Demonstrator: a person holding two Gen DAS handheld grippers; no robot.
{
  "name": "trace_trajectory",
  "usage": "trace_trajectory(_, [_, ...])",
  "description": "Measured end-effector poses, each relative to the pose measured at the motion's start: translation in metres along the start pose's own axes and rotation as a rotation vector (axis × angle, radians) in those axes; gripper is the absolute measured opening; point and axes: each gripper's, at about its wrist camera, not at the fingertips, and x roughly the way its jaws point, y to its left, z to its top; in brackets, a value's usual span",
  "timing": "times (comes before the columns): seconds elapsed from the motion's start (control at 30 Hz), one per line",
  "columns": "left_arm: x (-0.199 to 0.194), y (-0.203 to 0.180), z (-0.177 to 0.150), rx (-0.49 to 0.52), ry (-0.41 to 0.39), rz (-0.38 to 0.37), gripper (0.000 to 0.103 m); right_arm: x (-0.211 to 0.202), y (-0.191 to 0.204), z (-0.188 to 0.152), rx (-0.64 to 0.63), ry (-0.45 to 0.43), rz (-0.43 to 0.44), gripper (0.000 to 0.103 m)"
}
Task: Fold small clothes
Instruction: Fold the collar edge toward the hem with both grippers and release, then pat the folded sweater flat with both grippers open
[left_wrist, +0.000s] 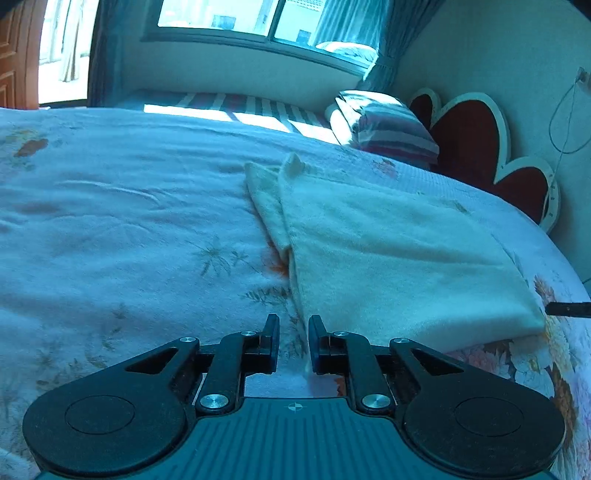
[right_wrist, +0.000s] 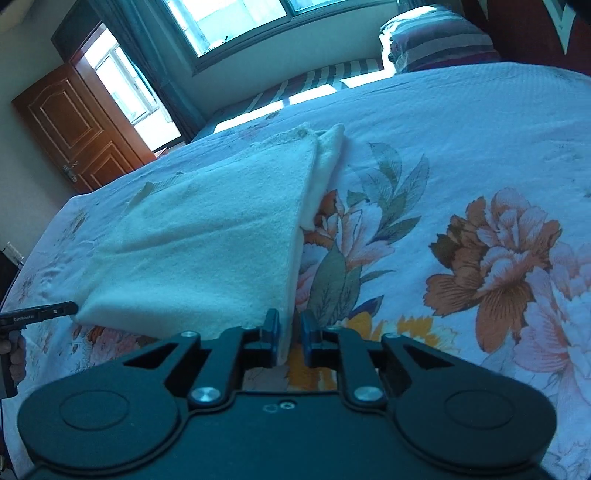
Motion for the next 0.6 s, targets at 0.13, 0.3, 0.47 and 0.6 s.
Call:
trace_trajectory(0.13, [0.002,-0.056,0.009,0.038,-0.060,-0.069,0.015,-0.010,0.044,-0.001,-0.083,-0.072,0.025,0.015])
trace_trajectory(0.3, [0.041,-0.117,0.002,0.036,-0.043,-0.082,0.021,0.042,0.122,-0.007,-0.214,-0.059,0.070,0.013])
trace_trajectory(0.47, [0.062,-0.135,-0.032,0.140,0.018,-0.027,0.026,0.083,0.145,-0.019,-0.266,0.037,0.010,0.010])
trace_trajectory(0.6, [0.040,-0.137,-0.023,0.118,0.003,-0.025,0.026,0.071,0.144,-0.016,-0.274,0.014,0.012,0.011])
